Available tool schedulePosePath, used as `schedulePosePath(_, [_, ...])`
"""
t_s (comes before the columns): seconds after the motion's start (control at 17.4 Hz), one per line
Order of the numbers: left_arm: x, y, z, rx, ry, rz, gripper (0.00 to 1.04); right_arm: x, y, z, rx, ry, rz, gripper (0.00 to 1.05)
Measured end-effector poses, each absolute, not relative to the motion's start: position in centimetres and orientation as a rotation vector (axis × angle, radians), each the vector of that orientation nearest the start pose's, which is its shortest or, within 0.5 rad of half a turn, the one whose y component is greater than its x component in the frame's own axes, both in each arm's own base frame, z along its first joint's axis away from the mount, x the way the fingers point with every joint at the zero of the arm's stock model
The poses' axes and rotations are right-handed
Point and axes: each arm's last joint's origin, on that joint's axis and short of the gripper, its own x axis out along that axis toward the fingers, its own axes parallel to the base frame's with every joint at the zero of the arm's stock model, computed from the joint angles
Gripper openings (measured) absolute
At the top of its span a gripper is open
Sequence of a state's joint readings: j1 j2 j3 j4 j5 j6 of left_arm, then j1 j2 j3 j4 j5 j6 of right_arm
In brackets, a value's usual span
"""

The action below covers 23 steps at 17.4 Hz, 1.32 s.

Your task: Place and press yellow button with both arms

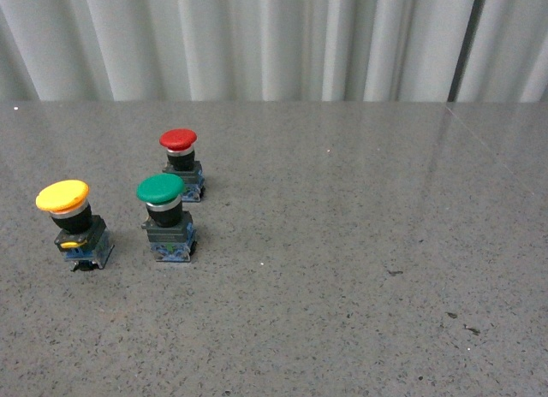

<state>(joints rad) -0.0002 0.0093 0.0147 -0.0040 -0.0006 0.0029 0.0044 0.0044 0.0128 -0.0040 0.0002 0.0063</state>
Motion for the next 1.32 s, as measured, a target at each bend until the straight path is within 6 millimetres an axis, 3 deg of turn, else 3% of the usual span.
schedulePosePath(0.81, [9.7, 0.0, 16.7, 0.002, 0.004, 0.004, 0.98, 9.7, 0.0, 16.7, 0.006, -0.004, 0.004, 0.98])
schedulePosePath(0.86, [9.8, -0.2, 16.5, -0.007, 0.144, 0.087, 0.98, 9.7, 0.0, 16.7, 0.007, -0.004, 0.003, 0.98])
schedulePosePath(0.92, [10.3, -0.6, 17.1, 0.025, 0.231, 0.162, 0.98, 9.7, 0.0, 16.7, 0.006, -0.003, 0.005, 0.98])
schedulePosePath(1.09, [12.9, -0.5, 21.1, 0.037, 0.115, 0.249, 0.98, 9.7, 0.0, 16.7, 0.006, -0.003, 0.003, 0.98])
schedulePosePath(1.21, [16.7, -0.8, 23.5, 0.047, 0.093, 0.159, 0.98, 9.7, 0.0, 16.7, 0.006, -0.004, 0.004, 0.98])
schedulePosePath(1.32, [21.8, -1.8, 23.7, 0.089, 0.179, 0.096, 0.98, 9.7, 0.0, 16.7, 0.006, -0.004, 0.004, 0.98])
